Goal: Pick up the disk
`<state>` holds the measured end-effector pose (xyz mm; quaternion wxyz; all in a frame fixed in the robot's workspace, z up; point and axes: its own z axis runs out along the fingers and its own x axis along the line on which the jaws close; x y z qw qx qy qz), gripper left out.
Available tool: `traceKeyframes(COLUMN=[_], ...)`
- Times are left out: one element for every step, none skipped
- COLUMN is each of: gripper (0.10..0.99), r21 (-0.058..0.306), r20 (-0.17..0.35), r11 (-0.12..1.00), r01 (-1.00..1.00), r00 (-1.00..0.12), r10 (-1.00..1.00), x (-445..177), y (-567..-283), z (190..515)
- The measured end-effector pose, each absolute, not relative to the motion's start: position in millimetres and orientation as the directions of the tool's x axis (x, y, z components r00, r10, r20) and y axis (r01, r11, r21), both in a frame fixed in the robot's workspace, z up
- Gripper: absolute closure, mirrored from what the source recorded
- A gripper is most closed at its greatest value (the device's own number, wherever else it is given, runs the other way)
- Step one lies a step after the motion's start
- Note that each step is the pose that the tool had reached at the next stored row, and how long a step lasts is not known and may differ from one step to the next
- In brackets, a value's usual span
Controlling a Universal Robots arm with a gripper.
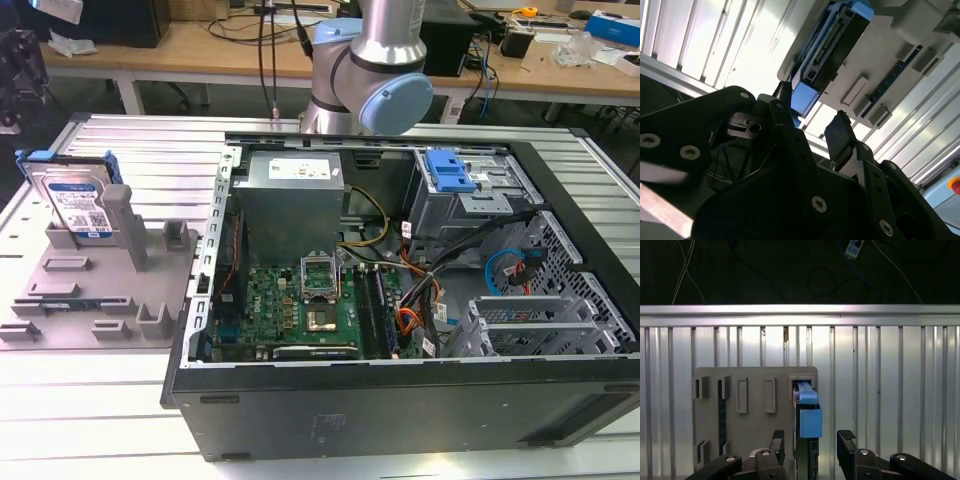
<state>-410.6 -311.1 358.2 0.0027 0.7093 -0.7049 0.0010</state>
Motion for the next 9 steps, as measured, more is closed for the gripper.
traceKeyframes(gripper=[0.545,0.545,0.545,0.545,0.545,0.545,0.545,0.545,0.545], r21=[0.002,0.002,0.002,0.002,0.002,0.002,0.002,0.002,0.002], r20=[0.005,0.005,0.005,0.005,0.005,0.005,0.005,0.005,0.005], r11=[-0.011,-0.015,-0.017,-0.019,-0.019,-0.02,-0.02,-0.02,-0.02], r01=[-1.0,-1.0,-1.0,-1.0,-1.0,-1.0,-1.0,-1.0,-1.0], r00=[0.011,0.015,0.017,0.019,0.019,0.02,0.02,0.02,0.02], r10=[-1.0,-1.0,-1.0,-1.0,-1.0,-1.0,-1.0,-1.0,-1.0], x=[-411.2,-411.5,-411.8,-411.9,-411.8,-411.8,-411.8,-411.8,-411.8], y=[-311.3,-311.5,-311.9,-312.3,-312.7,-313.3,-313.9,-314.4,-314.8], z=[357.1,356.0,354.8,353.3,351.1,349.2,347.3,345.6,343.7])
